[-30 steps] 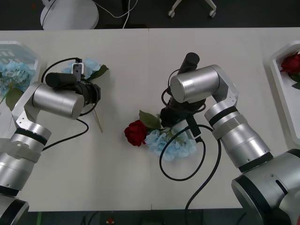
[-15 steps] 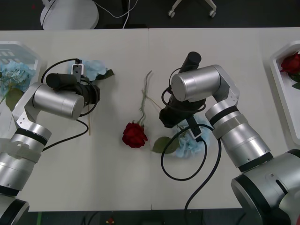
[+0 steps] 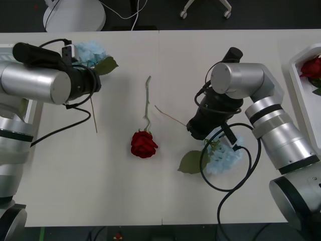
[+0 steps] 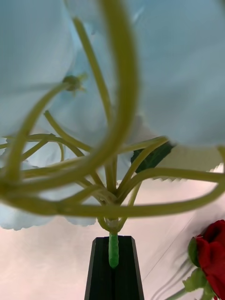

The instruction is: Put the red flowers into the right box and the blue flowers into the left box

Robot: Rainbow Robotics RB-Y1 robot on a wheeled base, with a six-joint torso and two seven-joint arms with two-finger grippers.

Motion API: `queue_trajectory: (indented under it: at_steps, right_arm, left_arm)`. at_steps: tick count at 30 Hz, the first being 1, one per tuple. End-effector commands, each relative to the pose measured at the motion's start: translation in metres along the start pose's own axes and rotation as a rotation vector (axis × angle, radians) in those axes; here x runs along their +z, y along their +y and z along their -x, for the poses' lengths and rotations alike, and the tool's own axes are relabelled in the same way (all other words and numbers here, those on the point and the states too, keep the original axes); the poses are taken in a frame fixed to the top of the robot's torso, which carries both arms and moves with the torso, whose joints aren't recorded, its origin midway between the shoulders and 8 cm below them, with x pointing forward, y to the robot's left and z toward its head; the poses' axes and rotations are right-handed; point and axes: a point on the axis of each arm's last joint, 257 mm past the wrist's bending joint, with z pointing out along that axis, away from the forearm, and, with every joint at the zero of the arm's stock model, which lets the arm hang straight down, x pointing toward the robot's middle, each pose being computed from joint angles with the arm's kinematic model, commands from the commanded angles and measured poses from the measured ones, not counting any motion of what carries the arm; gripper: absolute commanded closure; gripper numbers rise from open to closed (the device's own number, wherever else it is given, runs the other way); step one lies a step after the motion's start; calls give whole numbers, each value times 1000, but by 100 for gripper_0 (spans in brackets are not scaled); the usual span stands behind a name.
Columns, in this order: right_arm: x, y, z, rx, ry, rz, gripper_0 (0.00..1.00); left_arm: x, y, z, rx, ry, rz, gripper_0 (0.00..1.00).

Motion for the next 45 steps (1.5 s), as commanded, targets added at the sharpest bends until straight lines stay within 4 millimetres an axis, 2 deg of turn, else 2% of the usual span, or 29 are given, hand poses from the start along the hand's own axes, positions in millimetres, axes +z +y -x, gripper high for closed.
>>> queue_trajectory:
  at_steps: [1, 5, 9, 11, 12, 14, 15, 19, 22, 25, 34, 40, 45]
  right_arm:
    - [-60, 32, 3, -148, 8, 37, 100]
    - [-86, 41, 19, -343, -23, 61, 100]
    - [-96, 42, 25, -622, -74, 92, 100]
    - [-101, 41, 21, -844, -107, 127, 100]
    - [-102, 40, 21, -895, -119, 135, 100]
    - [-110, 35, 15, -1110, -162, 180, 100]
    - [-113, 34, 12, -1158, -170, 195, 100]
    - [-135, 24, -4, -1483, -216, 285, 100]
    - [-154, 27, -13, -1680, -272, 363, 100]
    - [-176, 34, -35, -1852, -311, 485, 100]
    - [-229, 35, -108, -2158, -236, 843, 100]
    - [-257, 6, -158, -2409, -192, 1122, 100]
    - [-272, -27, -183, -2623, -187, 1317, 100]
  left_arm:
    - [-62, 23, 76, -40, -98, 1, 100]
    - [-92, 56, 104, -17, -120, 5, 100]
    - [-116, 91, 123, 26, -154, 38, 100]
    - [-131, 115, 133, 65, -167, 65, 100]
    - [-135, 120, 136, 77, -171, 77, 100]
    - [-150, 145, 145, 112, -191, 129, 100]
    - [-154, 153, 148, 117, -197, 148, 100]
    - [-174, 204, 154, 116, -206, 288, 100]
    - [-178, 242, 150, 94, -175, 378, 100]
    - [-175, 280, 134, 72, -110, 464, 100]
    - [-162, 349, 99, 82, -46, 621, 100]
    - [-152, 376, 82, 155, -55, 685, 100]
    - [-144, 388, 67, 189, -43, 709, 100]
